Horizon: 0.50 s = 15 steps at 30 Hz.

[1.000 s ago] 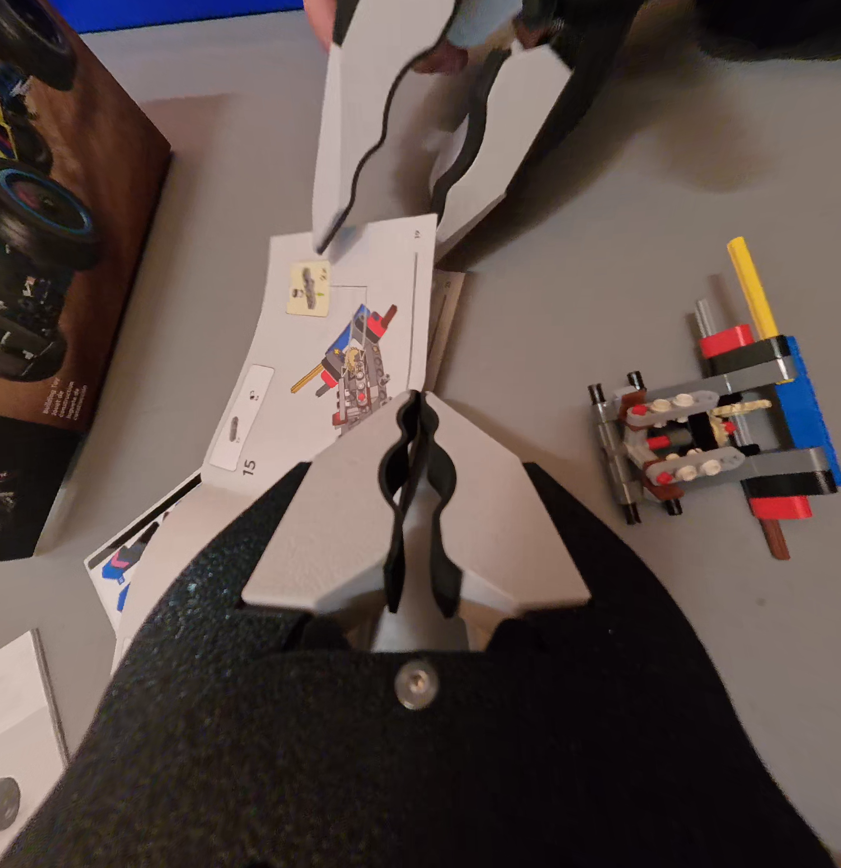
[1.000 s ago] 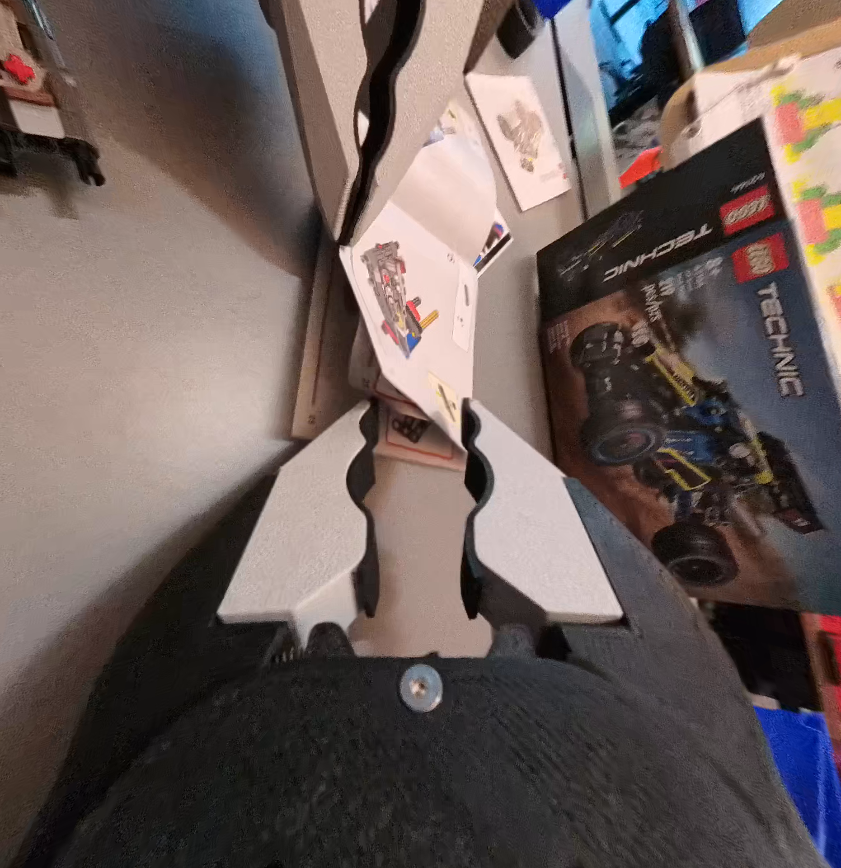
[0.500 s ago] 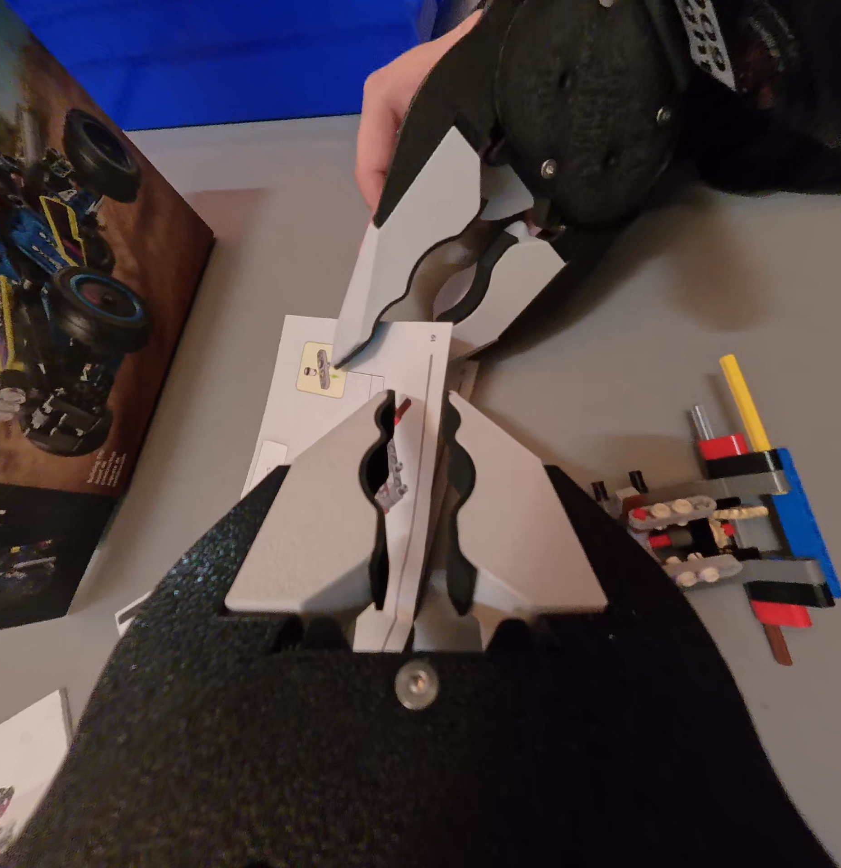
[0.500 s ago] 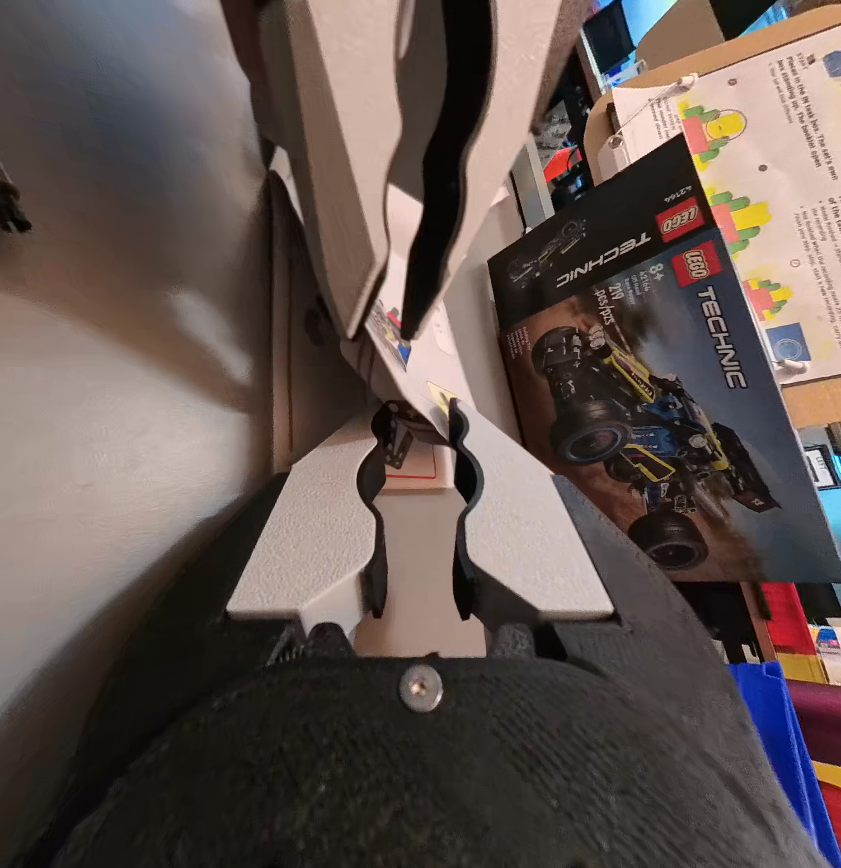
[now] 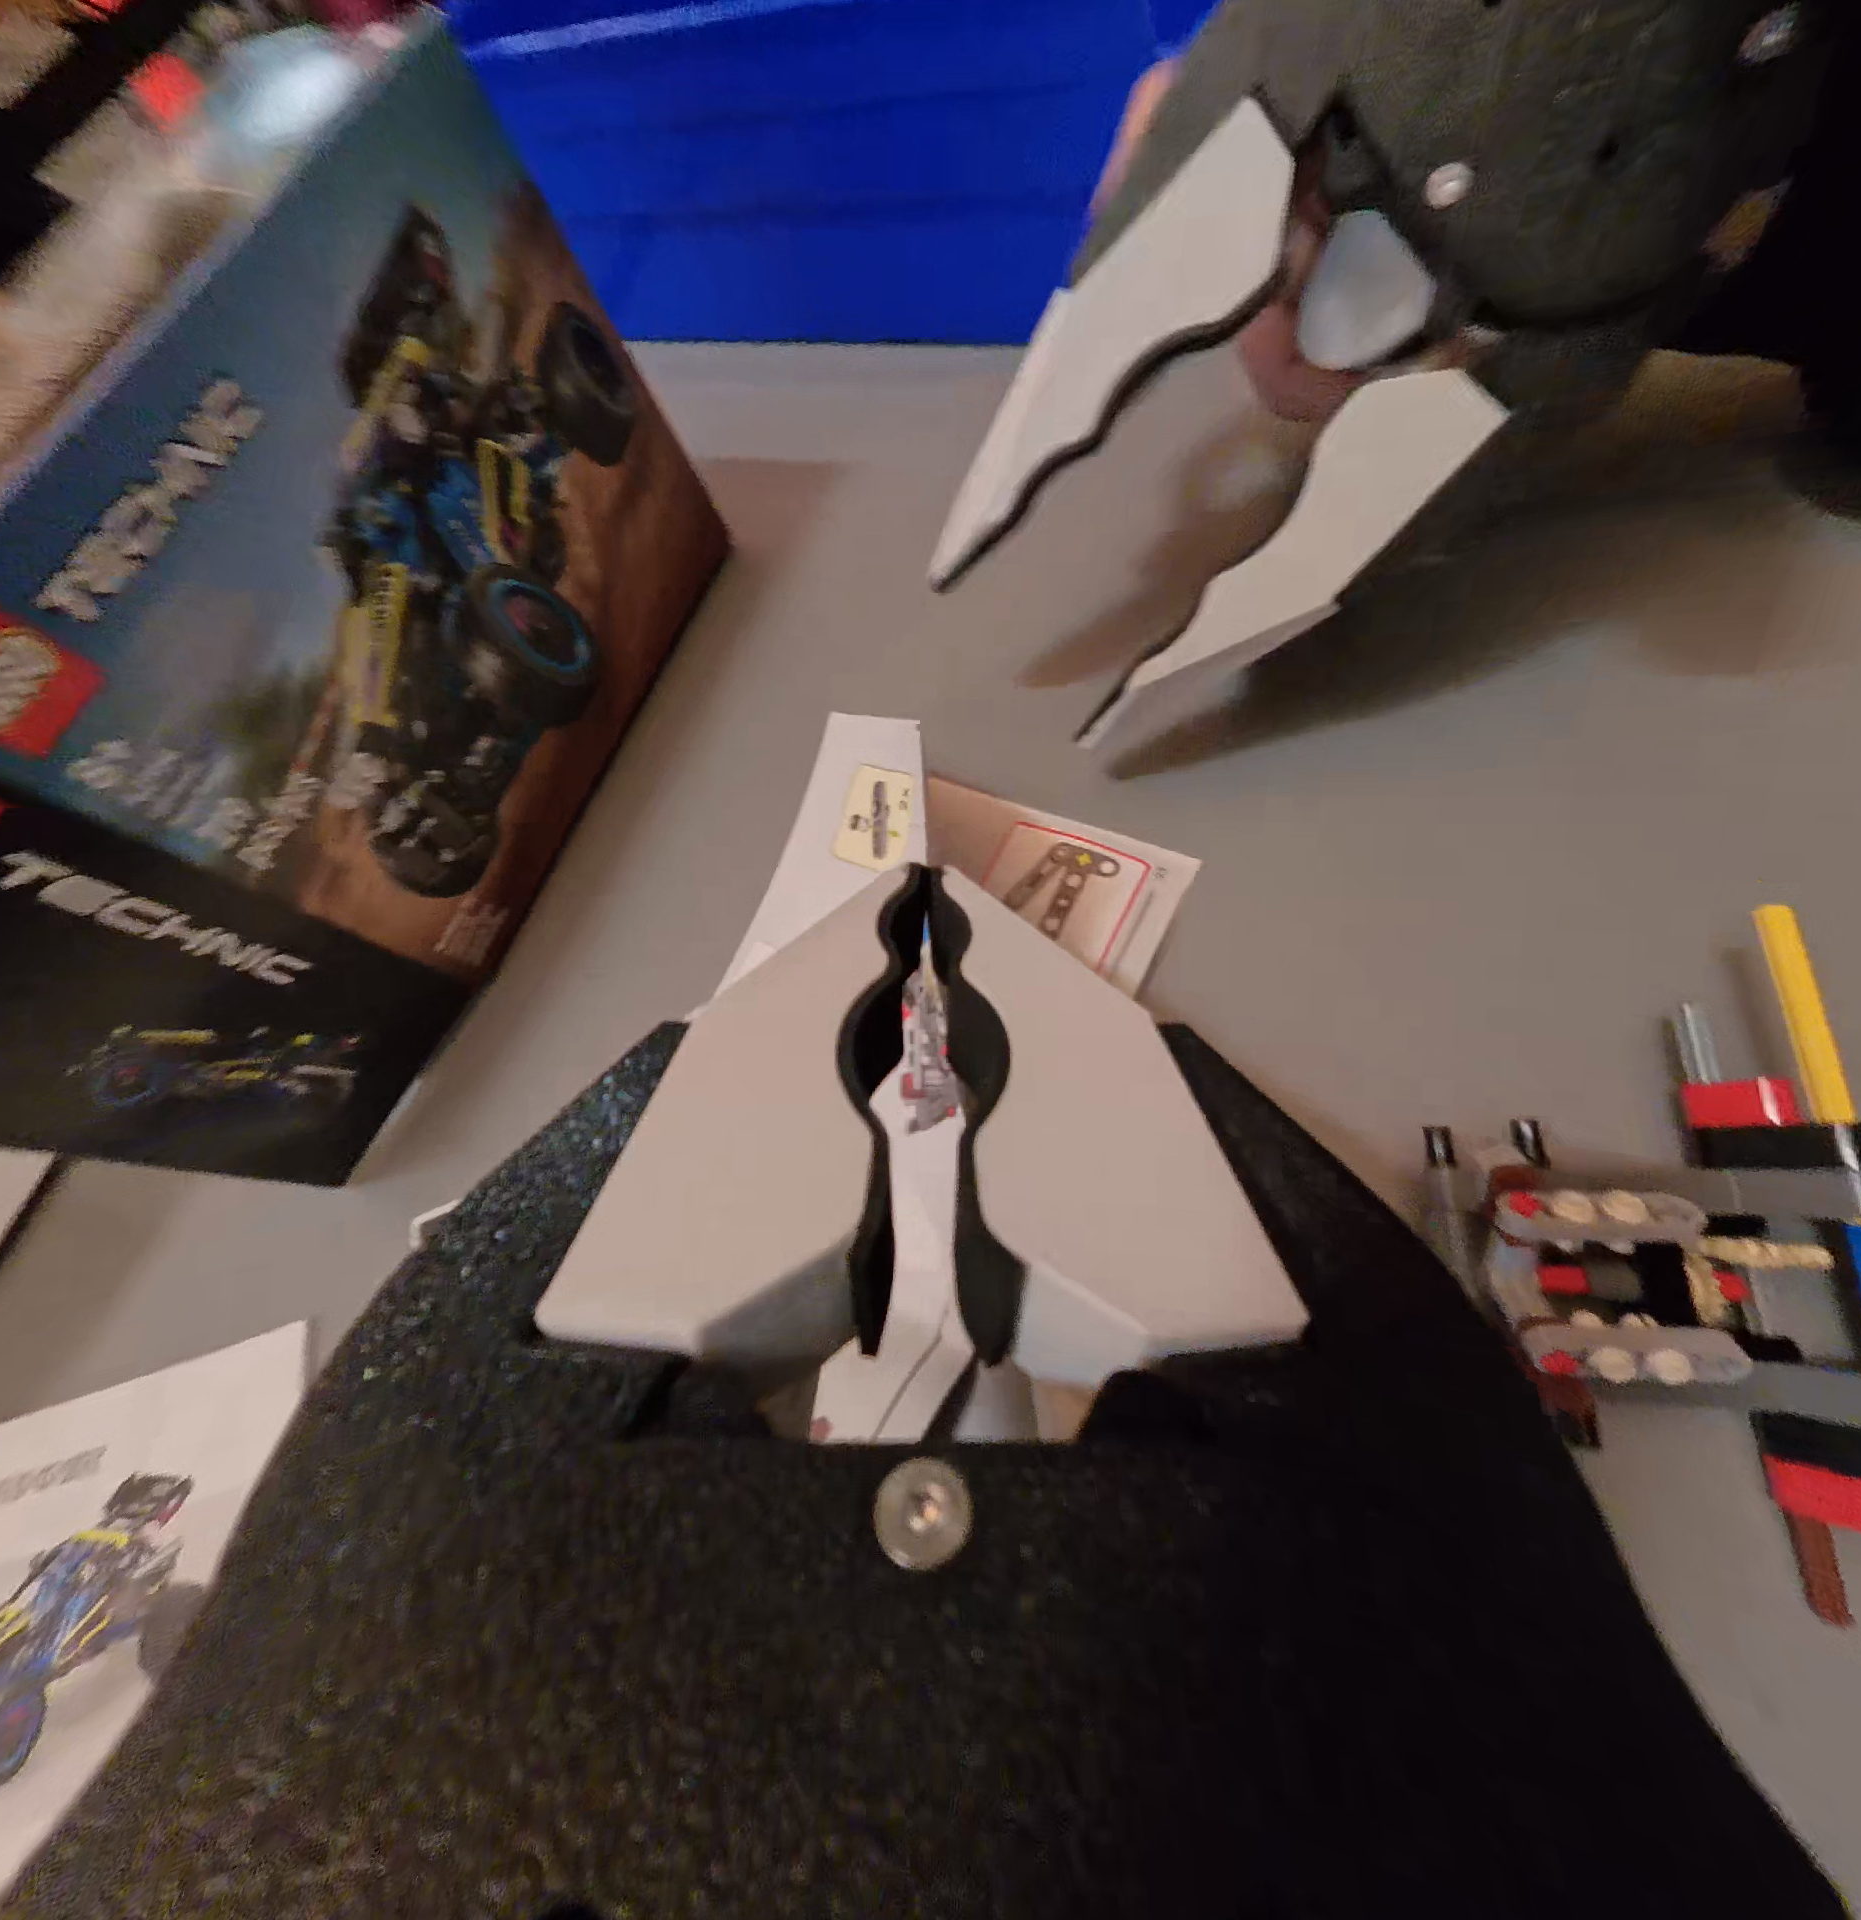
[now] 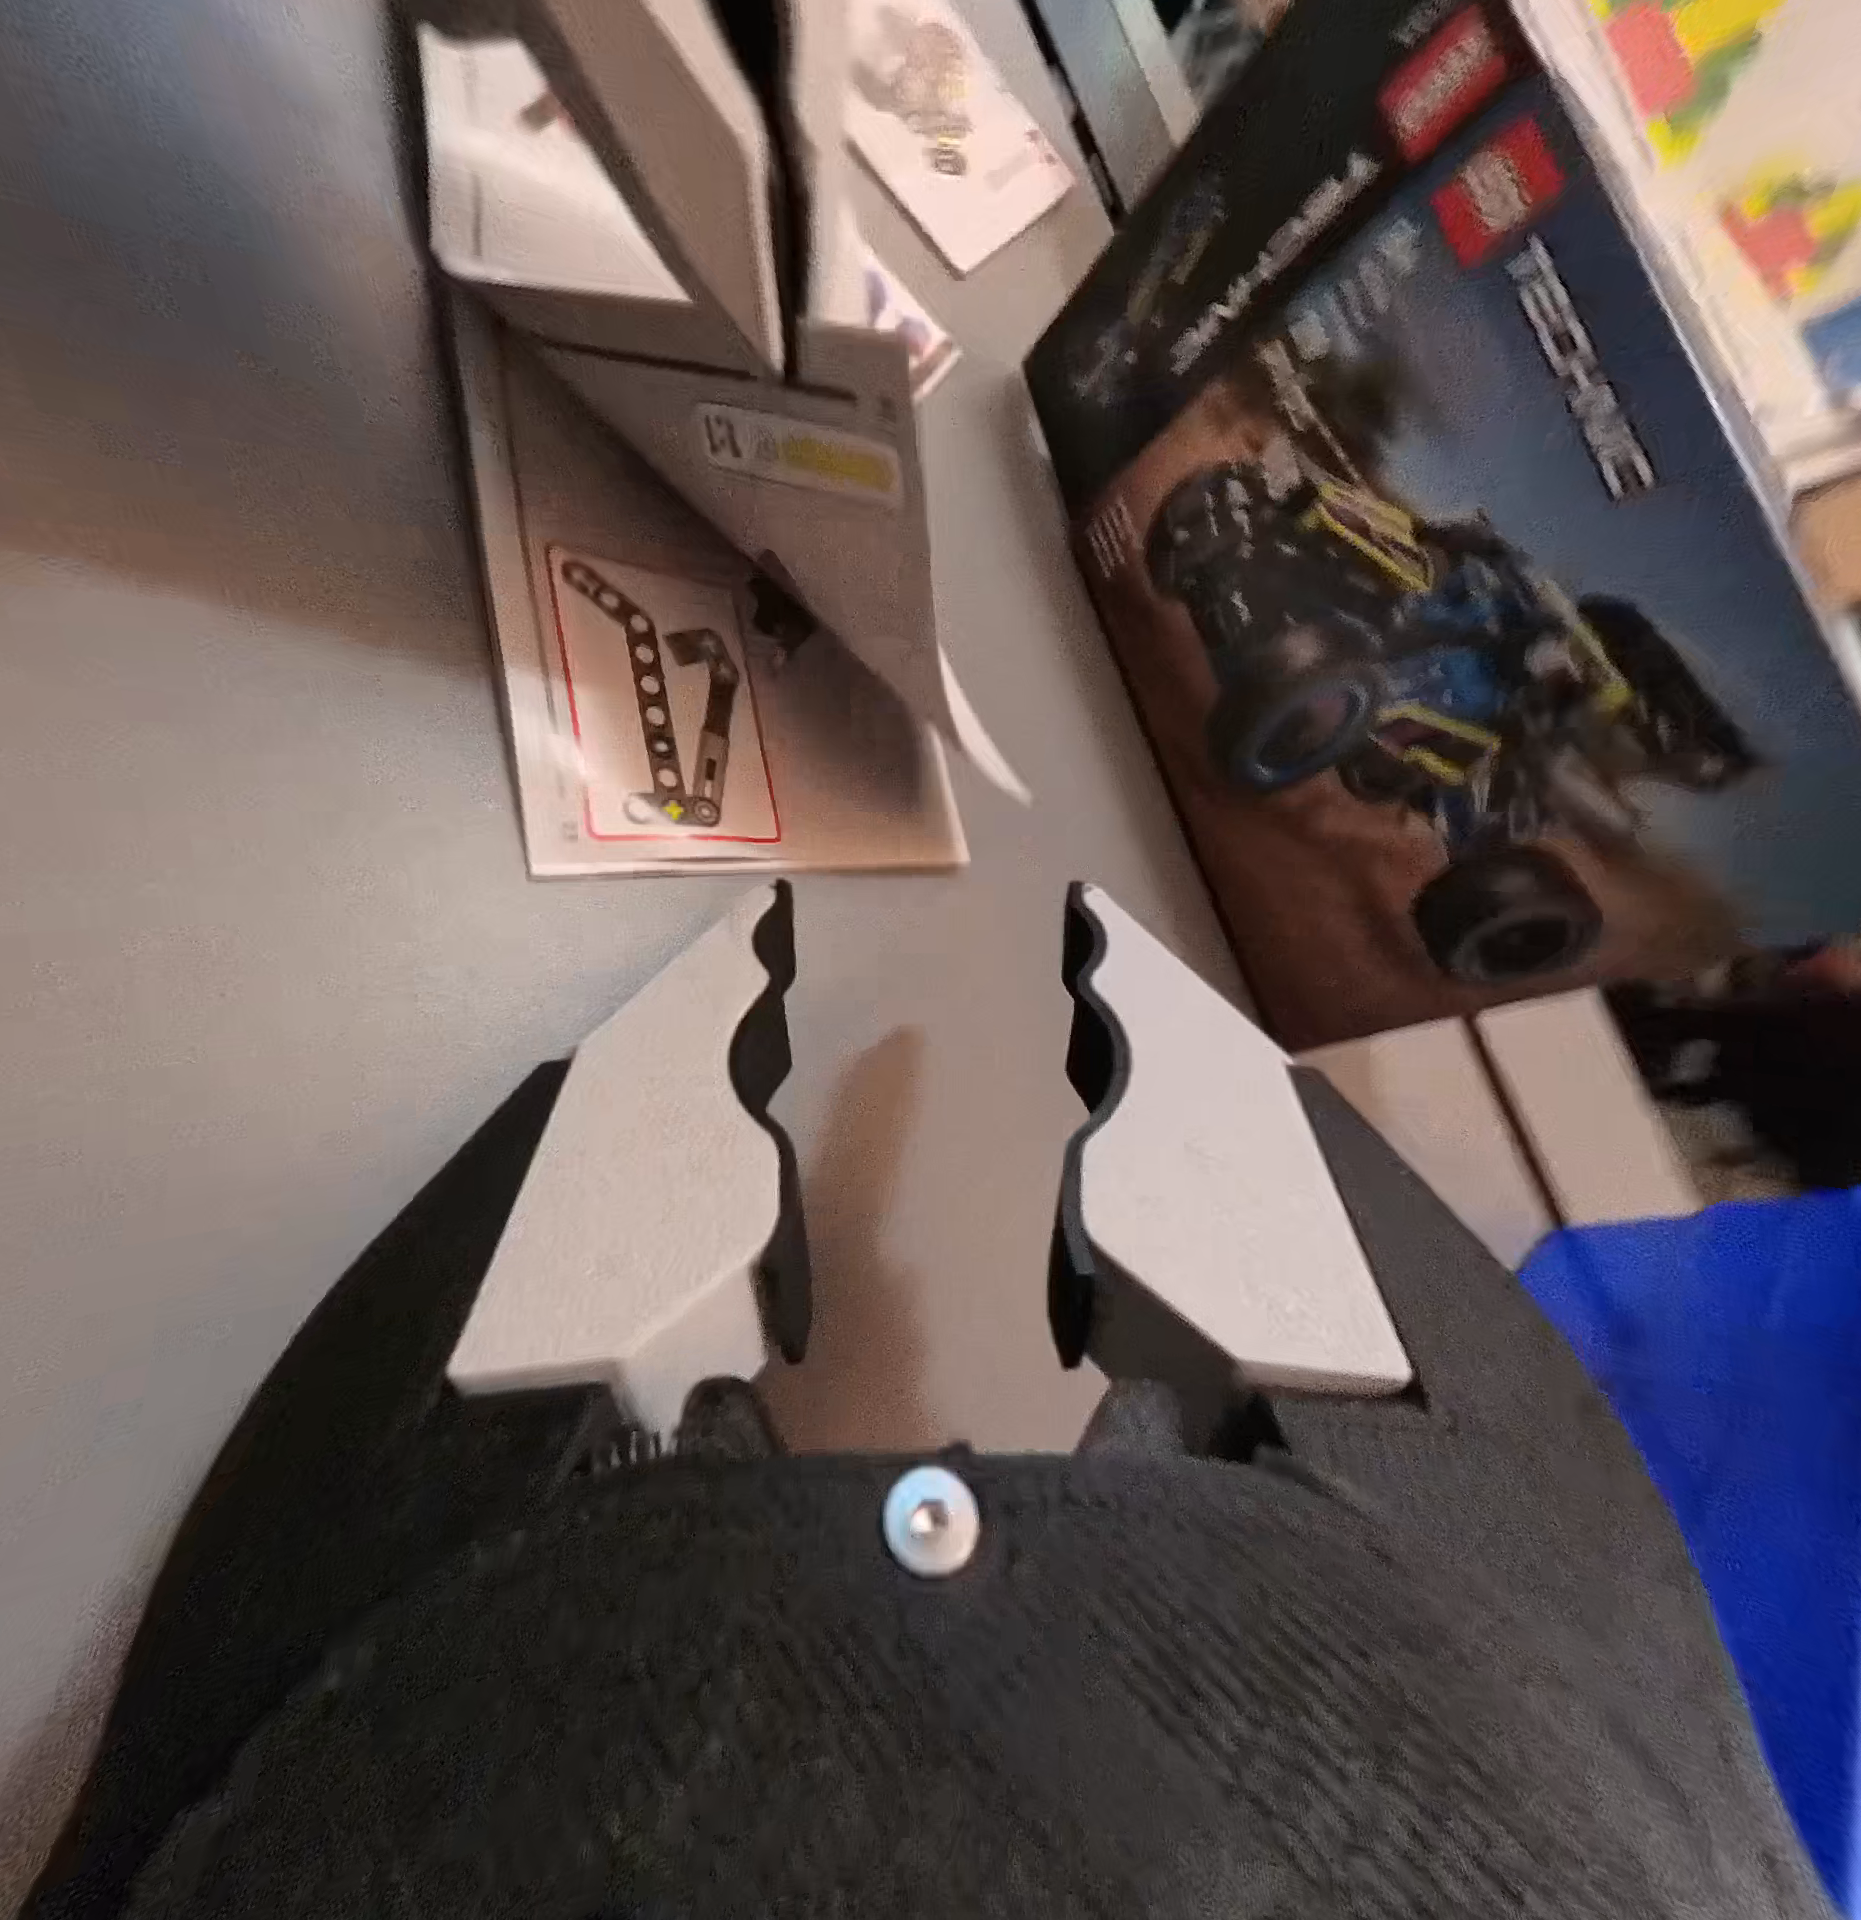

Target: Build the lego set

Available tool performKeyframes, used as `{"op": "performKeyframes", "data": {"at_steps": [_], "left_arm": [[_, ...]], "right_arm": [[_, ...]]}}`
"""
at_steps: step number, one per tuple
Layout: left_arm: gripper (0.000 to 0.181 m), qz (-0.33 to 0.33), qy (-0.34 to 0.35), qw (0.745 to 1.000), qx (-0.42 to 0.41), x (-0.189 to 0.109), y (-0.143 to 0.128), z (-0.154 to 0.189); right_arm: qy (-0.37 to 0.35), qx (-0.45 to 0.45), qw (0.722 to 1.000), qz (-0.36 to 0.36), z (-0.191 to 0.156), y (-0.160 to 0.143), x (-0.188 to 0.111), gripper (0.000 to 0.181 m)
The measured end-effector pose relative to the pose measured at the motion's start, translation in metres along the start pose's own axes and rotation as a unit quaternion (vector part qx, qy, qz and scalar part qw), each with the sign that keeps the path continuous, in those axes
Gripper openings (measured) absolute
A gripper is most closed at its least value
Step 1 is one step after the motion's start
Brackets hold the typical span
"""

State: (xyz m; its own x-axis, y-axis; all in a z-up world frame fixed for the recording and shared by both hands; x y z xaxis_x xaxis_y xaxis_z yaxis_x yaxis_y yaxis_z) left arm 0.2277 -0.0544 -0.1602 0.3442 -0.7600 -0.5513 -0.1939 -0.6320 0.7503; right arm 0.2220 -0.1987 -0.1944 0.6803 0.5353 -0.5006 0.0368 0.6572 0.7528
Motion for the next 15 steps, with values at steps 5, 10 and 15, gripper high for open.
{"op": "performKeyframes", "data": {"at_steps": [5, 10, 15], "left_arm": [[0.000, 0.043, 0.025, 0.999, -0.001, -0.005, 0.002, -0.003], [0.001, 0.055, -0.054, 0.997, 0.016, 0.003, -0.003, 0.013], [0.014, 0.034, -0.119, 0.992, 0.038, 0.007, -0.009, 0.018]], "right_arm": [[0.131, 0.208, 0.969, 0.008, -0.017, 0.010, 0.003, 0.032], [0.083, 0.127, 0.987, -0.048, -0.034, 0.012, 0.029, 0.019], [0.066, 0.075, 0.994, -0.033, -0.039, 0.017, 0.037, 0.000]]}}
Point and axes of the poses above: each gripper's, where its closed fingertips meet, x out along the fingers, y out of its top, z = x × y across the jaws, the point moved 6 cm from there along -x, back along the fingers, and after that the axes turned 10 degrees about x, right-handed, at the moved point
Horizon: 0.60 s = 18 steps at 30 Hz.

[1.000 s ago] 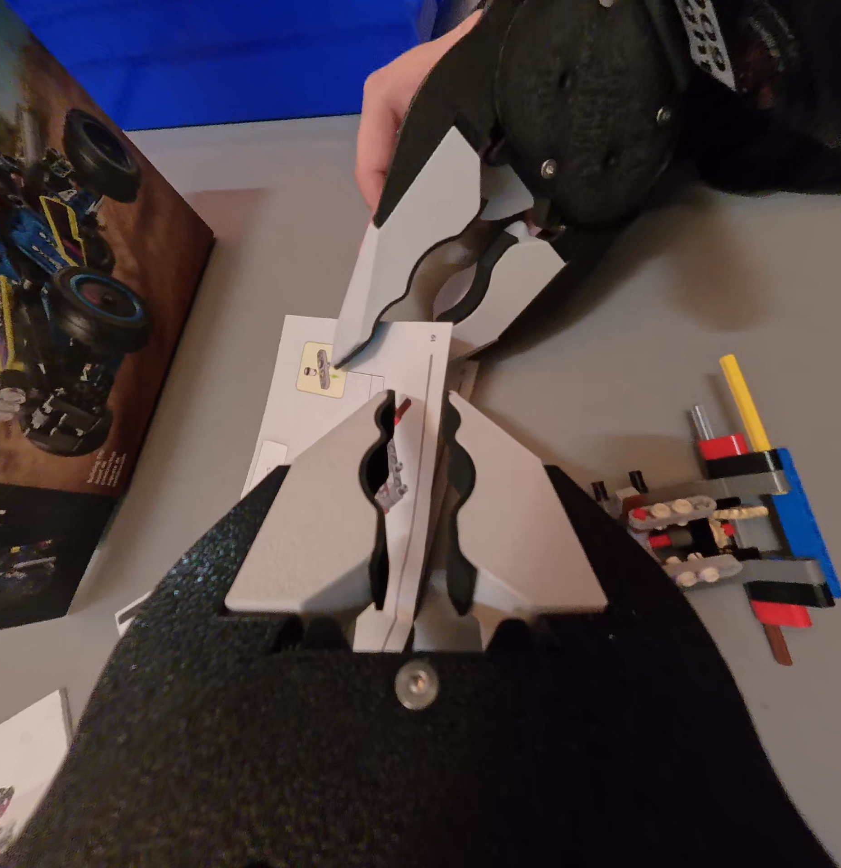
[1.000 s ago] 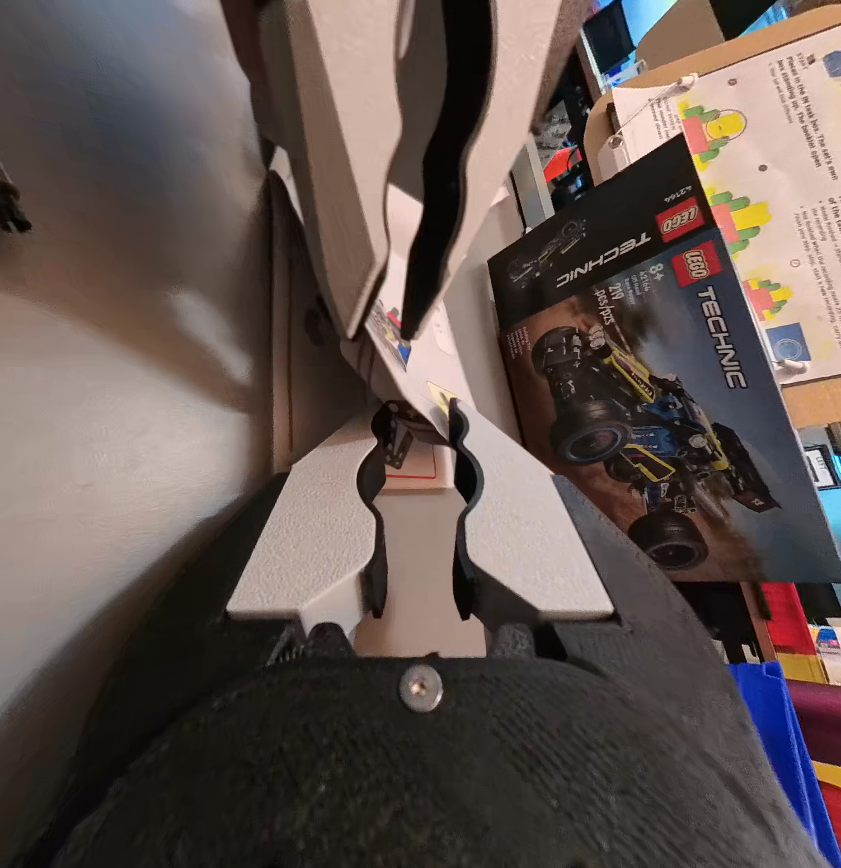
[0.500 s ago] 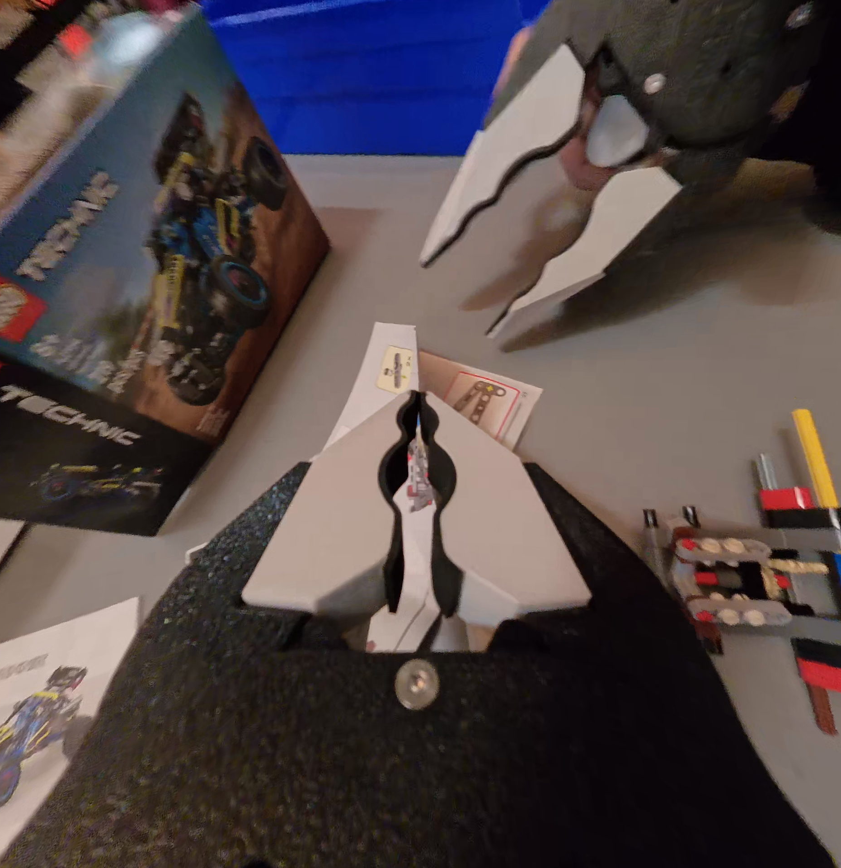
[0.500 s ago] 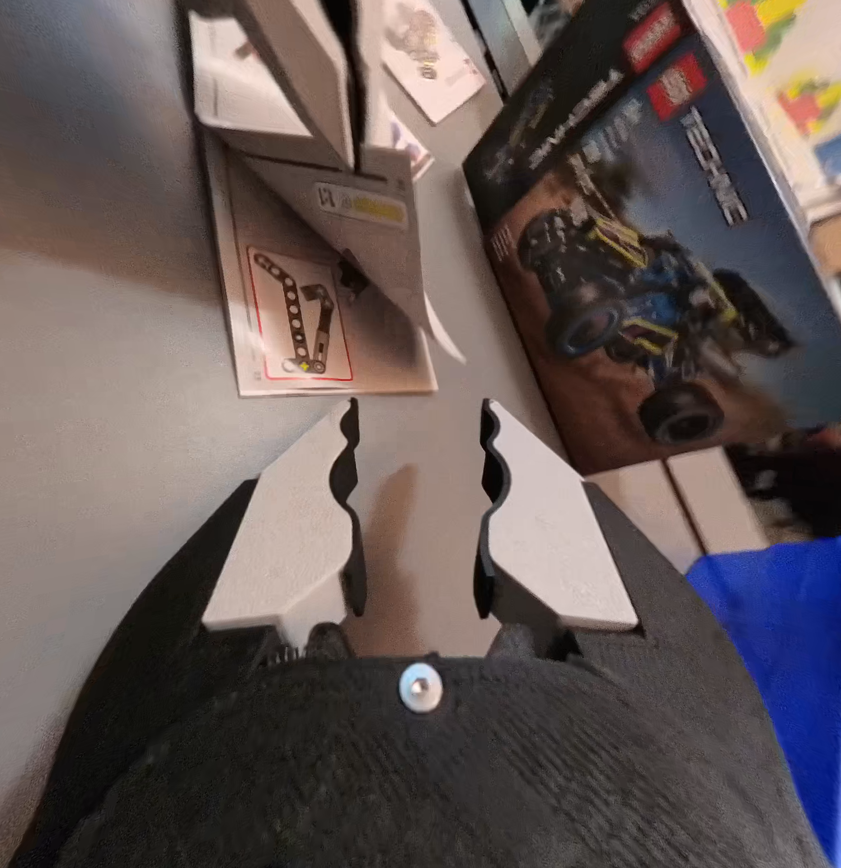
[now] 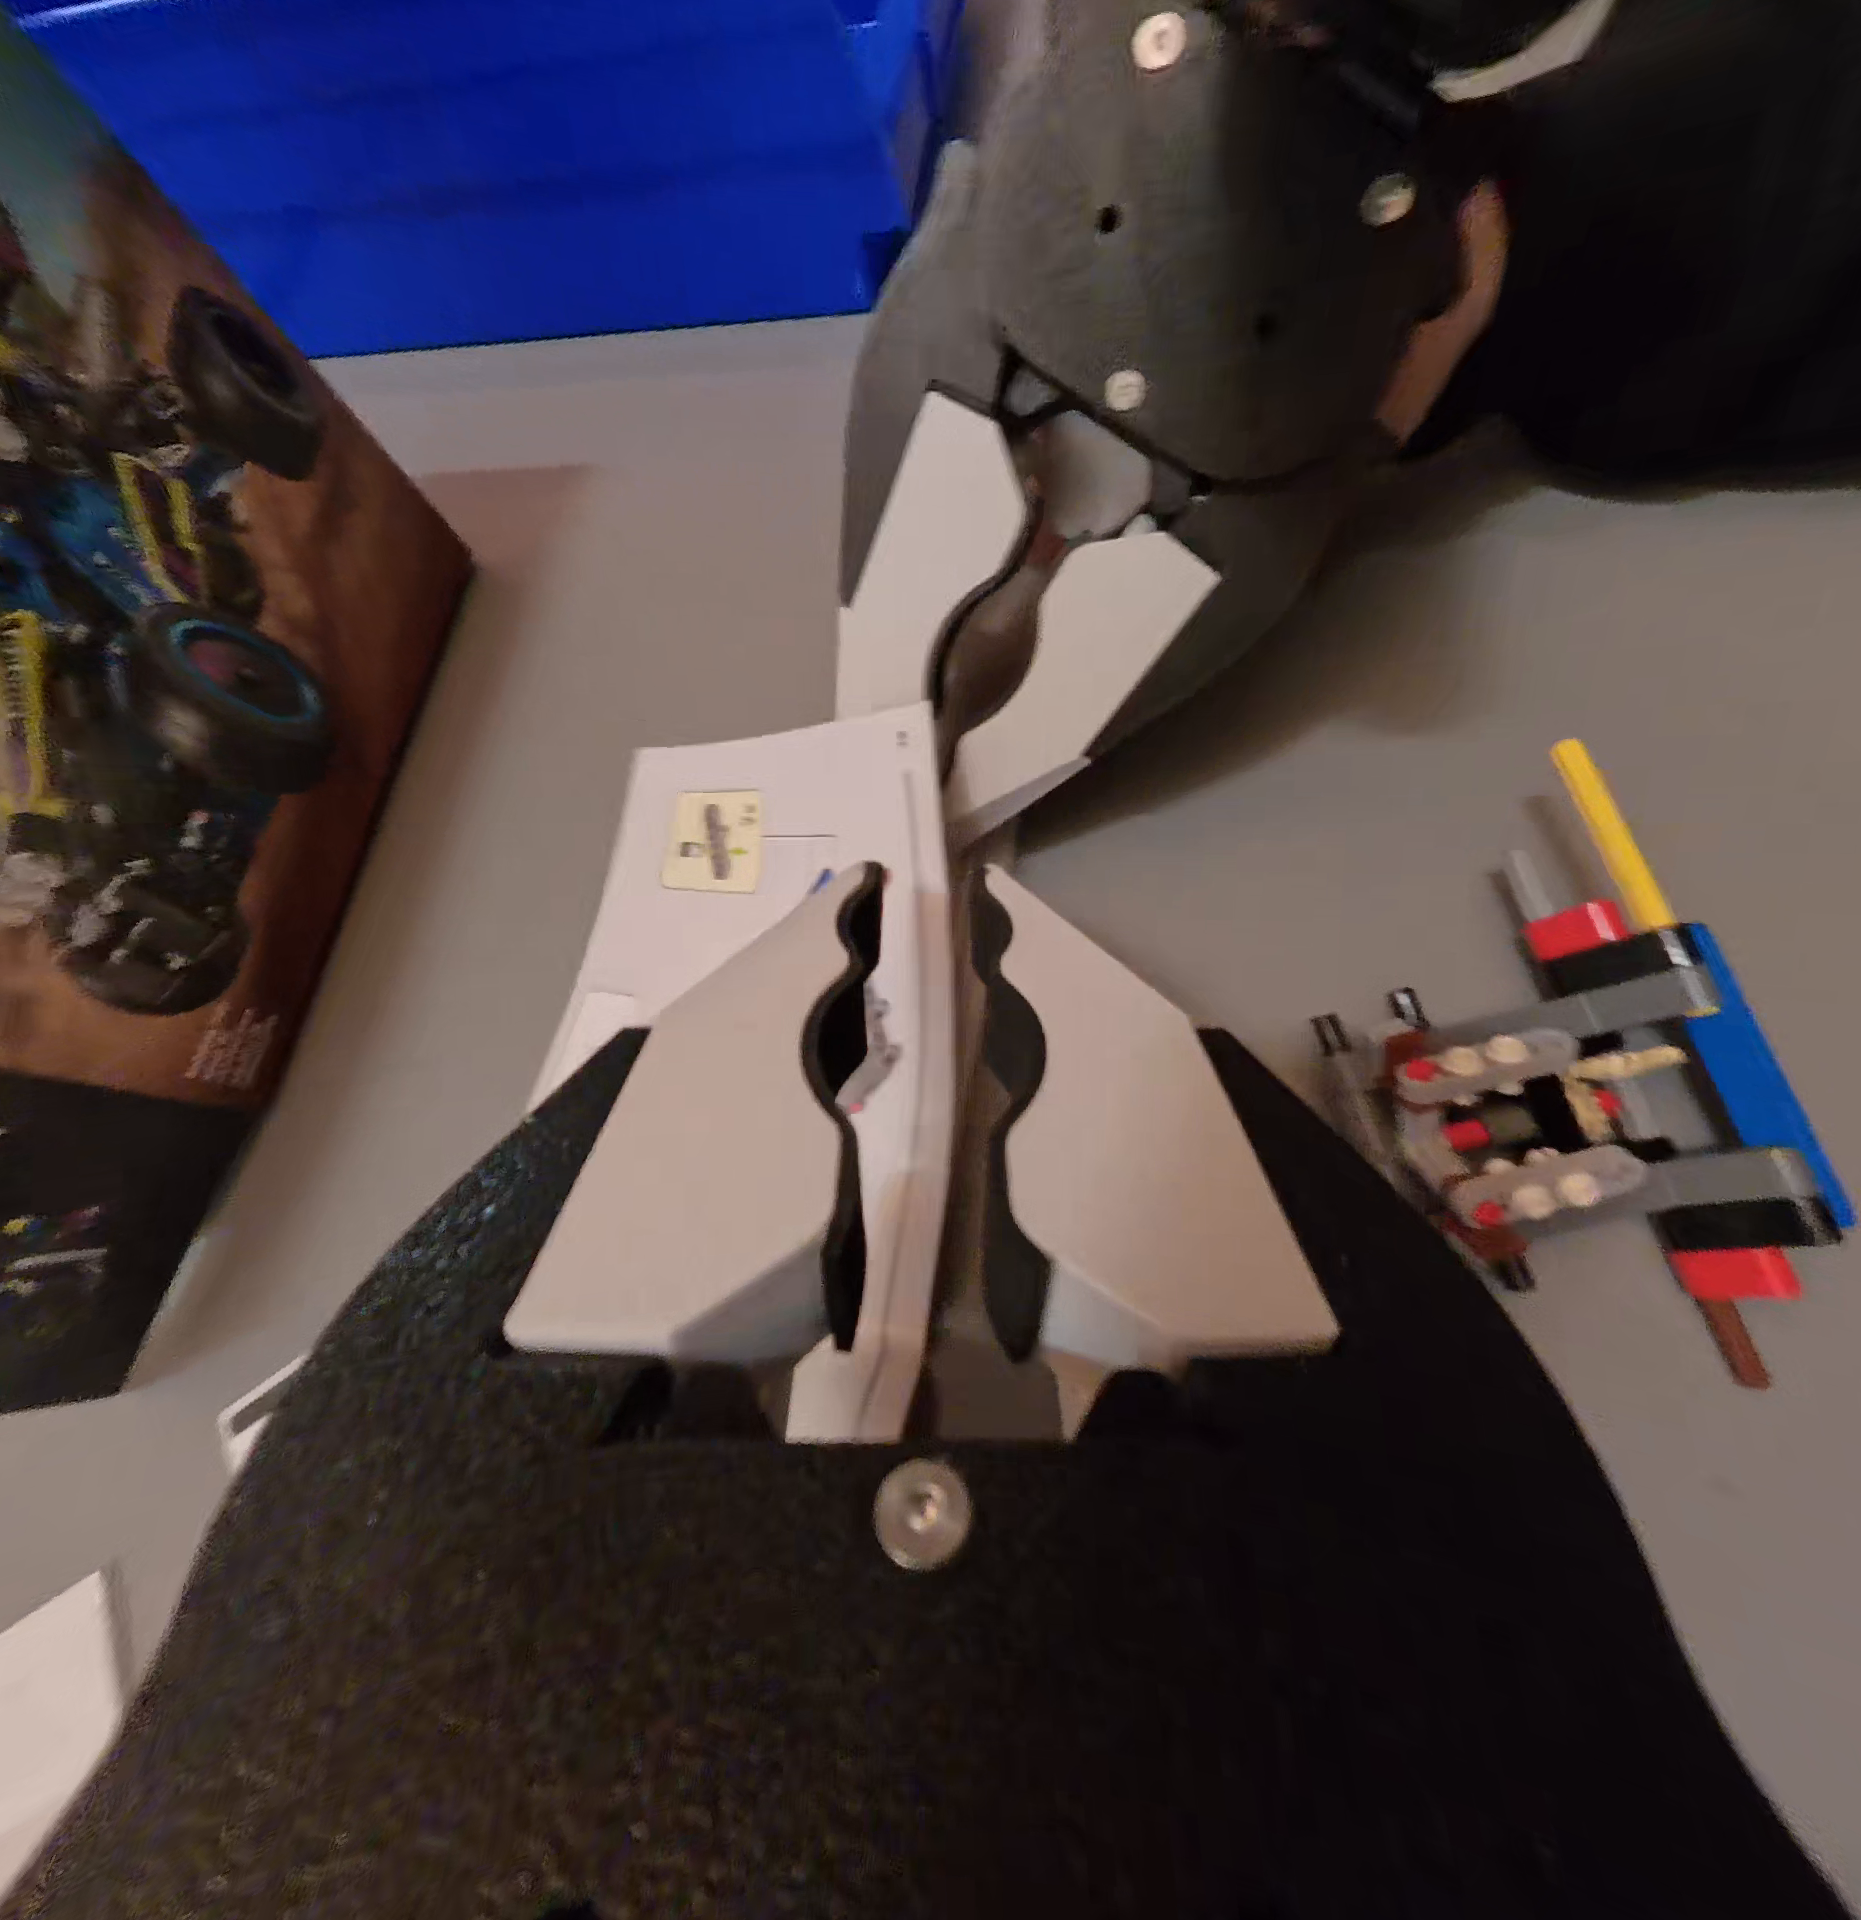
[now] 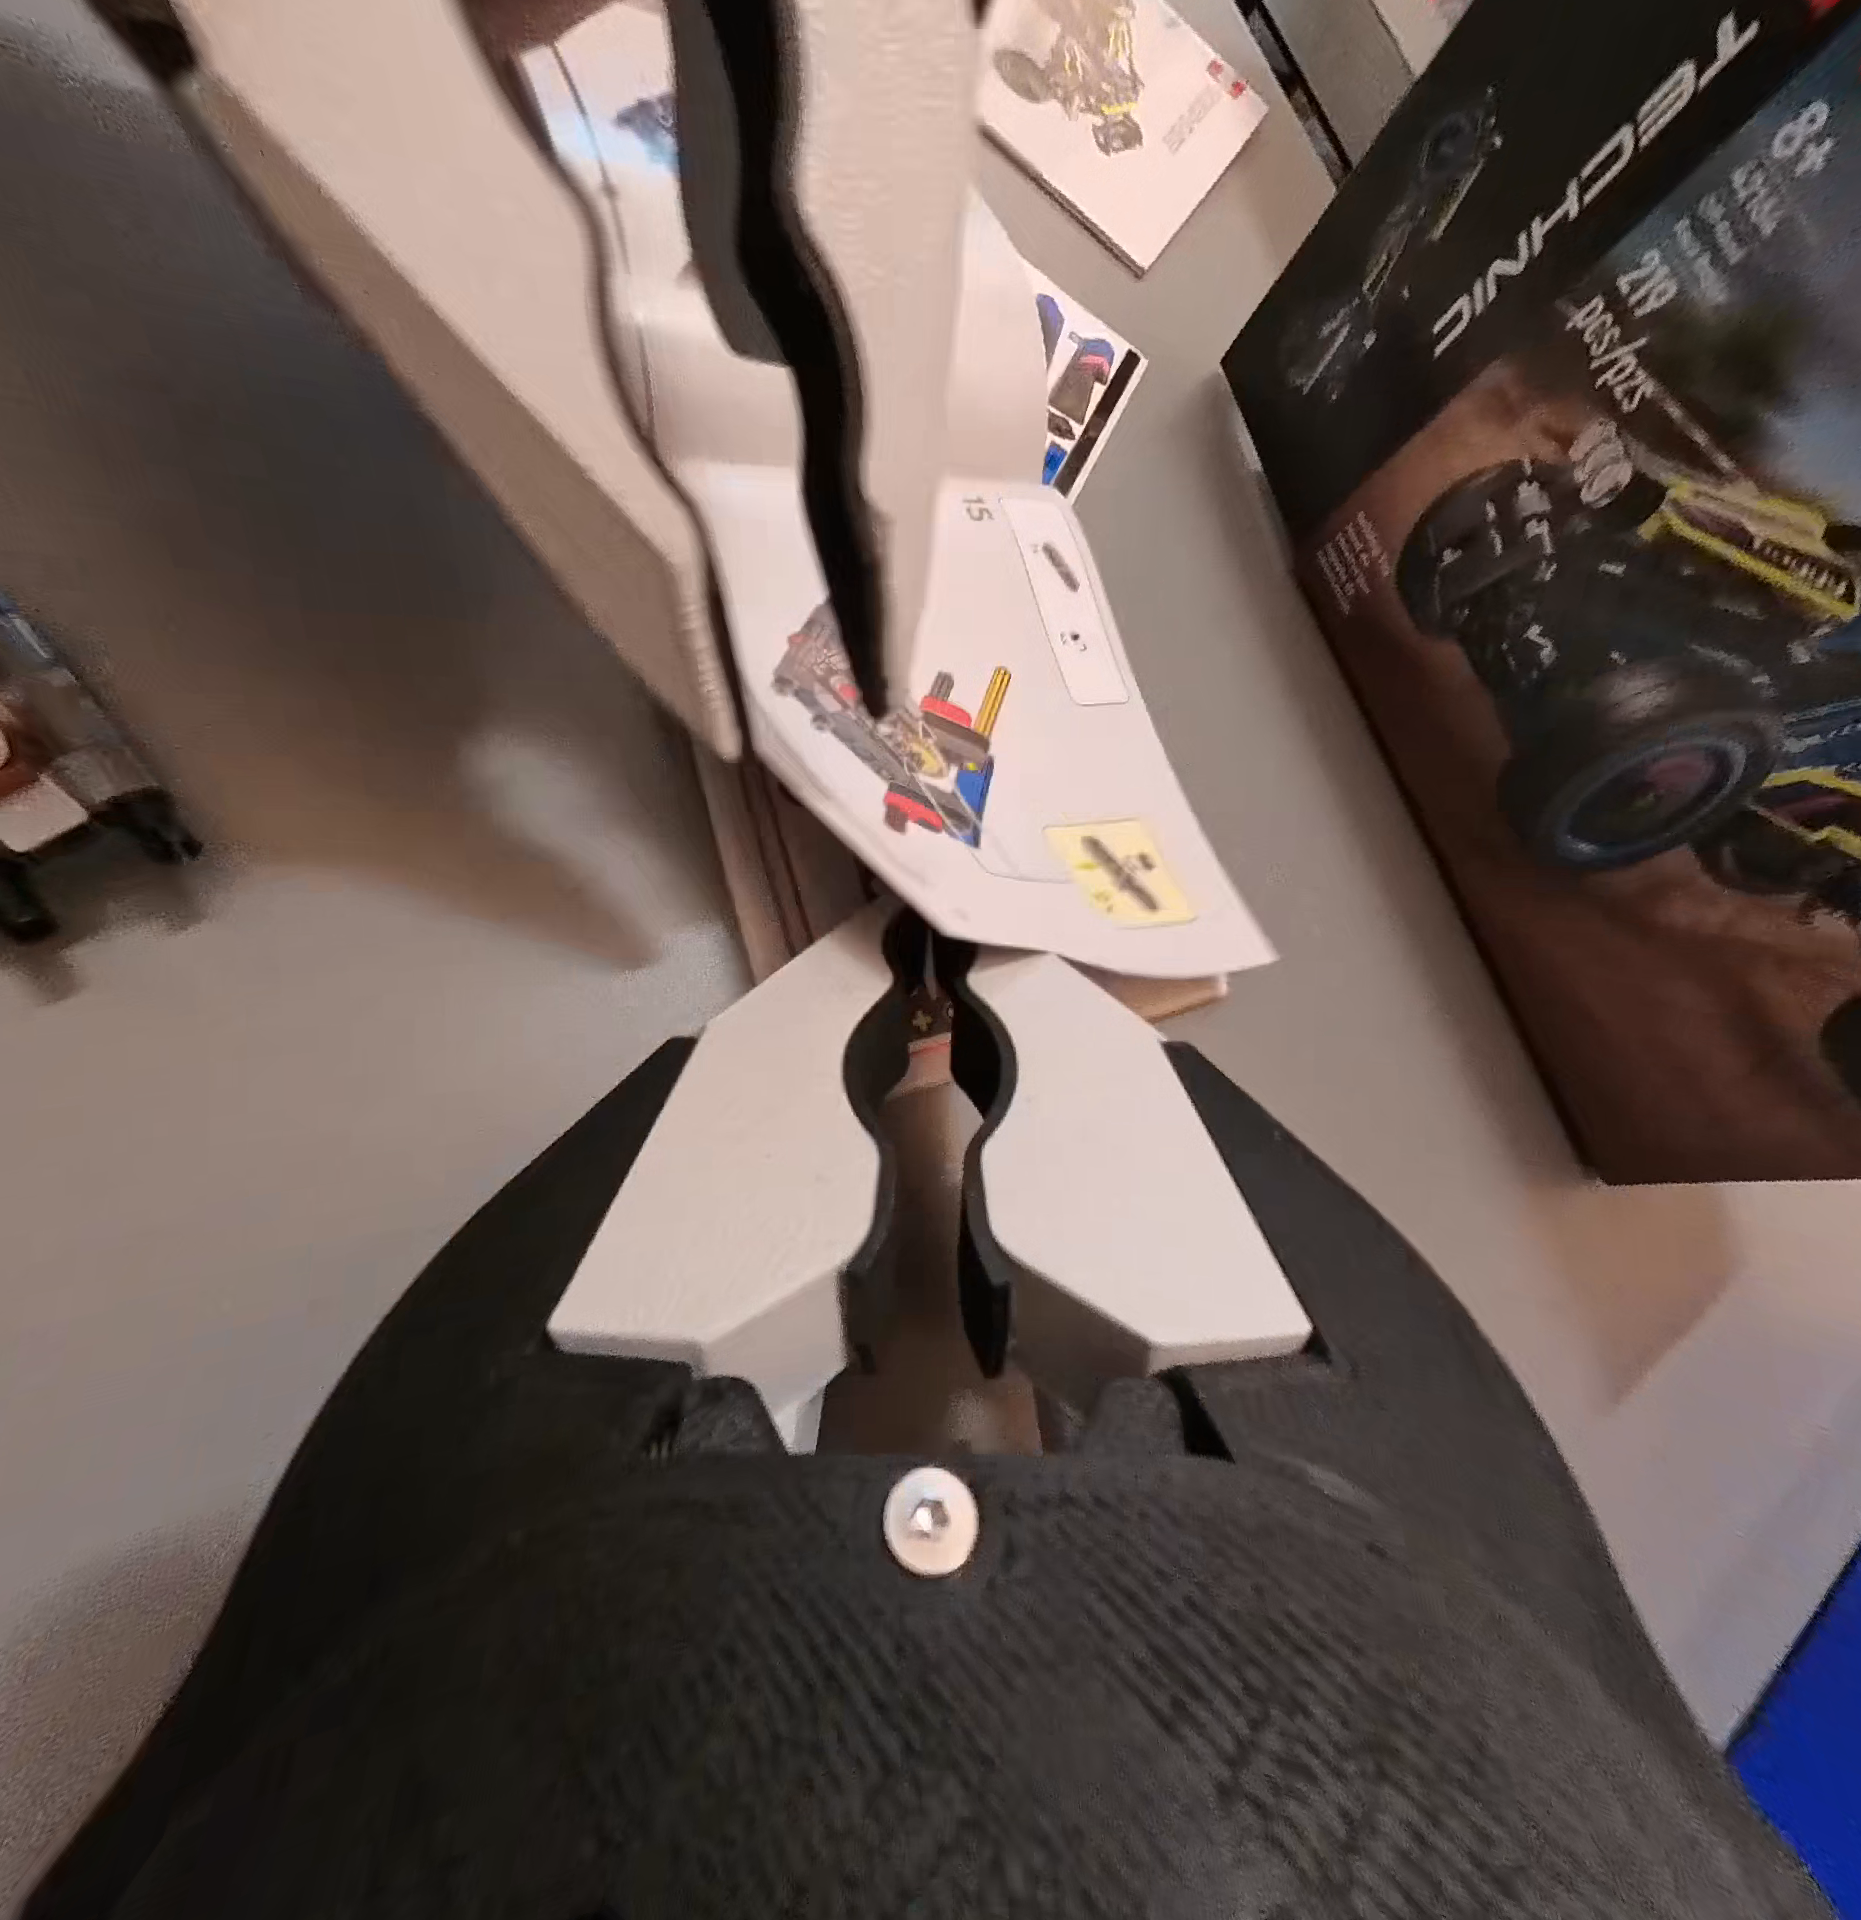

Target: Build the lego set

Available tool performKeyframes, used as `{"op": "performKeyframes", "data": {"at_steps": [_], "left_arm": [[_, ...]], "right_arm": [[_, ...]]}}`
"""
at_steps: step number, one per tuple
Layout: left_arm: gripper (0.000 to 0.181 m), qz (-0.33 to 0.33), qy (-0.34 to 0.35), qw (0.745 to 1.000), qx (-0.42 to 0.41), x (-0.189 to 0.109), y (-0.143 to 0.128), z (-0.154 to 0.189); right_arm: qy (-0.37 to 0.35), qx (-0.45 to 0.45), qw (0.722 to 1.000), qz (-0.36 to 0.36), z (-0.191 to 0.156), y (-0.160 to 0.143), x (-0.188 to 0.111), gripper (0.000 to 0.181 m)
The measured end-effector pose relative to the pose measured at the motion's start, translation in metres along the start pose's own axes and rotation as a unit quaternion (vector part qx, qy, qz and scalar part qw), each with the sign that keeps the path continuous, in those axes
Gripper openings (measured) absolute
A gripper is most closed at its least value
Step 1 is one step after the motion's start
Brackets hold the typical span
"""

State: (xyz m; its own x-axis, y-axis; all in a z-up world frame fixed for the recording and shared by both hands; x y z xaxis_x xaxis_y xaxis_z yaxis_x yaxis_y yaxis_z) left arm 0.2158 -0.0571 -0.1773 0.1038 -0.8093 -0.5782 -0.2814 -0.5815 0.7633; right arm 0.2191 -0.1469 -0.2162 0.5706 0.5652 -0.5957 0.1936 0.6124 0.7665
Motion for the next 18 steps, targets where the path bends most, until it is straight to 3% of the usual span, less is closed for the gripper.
{"op": "performKeyframes", "data": {"at_steps": [3, 7, 14, 18], "left_arm": [[0.010, -0.018, 0.029, 0.999, 0.000, 0.004, -0.002, -0.012], [0.000, -0.139, 0.010, 0.990, -0.011, 0.021, -0.033, -0.017], [0.000, -0.152, 0.017, 0.988, 0.000, 0.010, -0.044, -0.014], [0.000, -0.191, 0.048, 0.980, 0.018, -0.008, -0.056, -0.018]], "right_arm": [[-0.007, -0.004, 1.000, 0.001, 0.004, -0.002, -0.001, 0.000], [-0.008, -0.003, 1.000, -0.005, 0.005, -0.003, 0.000, 0.000], [-0.003, 0.002, 1.000, -0.020, 0.005, -0.004, 0.001, 0.000], [0.009, 0.016, 1.000, -0.020, 0.006, -0.004, 0.001, 0.000]]}}
Point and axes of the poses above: each gripper's, where its closed fingertips meet, x out along the fingers, y out of its top, z = x × y across the jaws, the point moved 6 cm from there along -x, back along the fingers, and after that the axes turned 10 degrees about x, right-handed, at the moved point
